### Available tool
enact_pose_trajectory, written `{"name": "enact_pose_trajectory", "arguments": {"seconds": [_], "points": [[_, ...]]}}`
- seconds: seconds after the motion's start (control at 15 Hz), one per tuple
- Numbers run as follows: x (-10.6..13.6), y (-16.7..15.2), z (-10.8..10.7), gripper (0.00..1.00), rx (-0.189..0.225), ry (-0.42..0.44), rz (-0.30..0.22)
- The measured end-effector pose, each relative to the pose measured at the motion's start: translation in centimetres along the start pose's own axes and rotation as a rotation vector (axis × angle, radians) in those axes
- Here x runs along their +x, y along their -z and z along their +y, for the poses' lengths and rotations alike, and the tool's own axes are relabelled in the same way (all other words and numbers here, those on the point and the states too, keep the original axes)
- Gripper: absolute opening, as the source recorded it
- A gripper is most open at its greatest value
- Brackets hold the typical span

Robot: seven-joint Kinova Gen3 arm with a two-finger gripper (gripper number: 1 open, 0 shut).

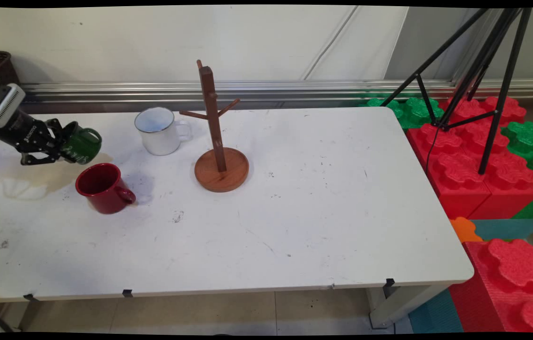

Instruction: Place the picked object on the table

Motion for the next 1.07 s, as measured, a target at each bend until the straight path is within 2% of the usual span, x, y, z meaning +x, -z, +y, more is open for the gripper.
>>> {"name": "enact_pose_trajectory", "arguments": {"seconds": [0.4,1.07], "points": [[-0.2,-1.4,-0.2,0.0,-0.019,-0.062,-0.046],[0.1,-2.5,-0.1,0.0,-0.031,-0.111,-0.081]]}}
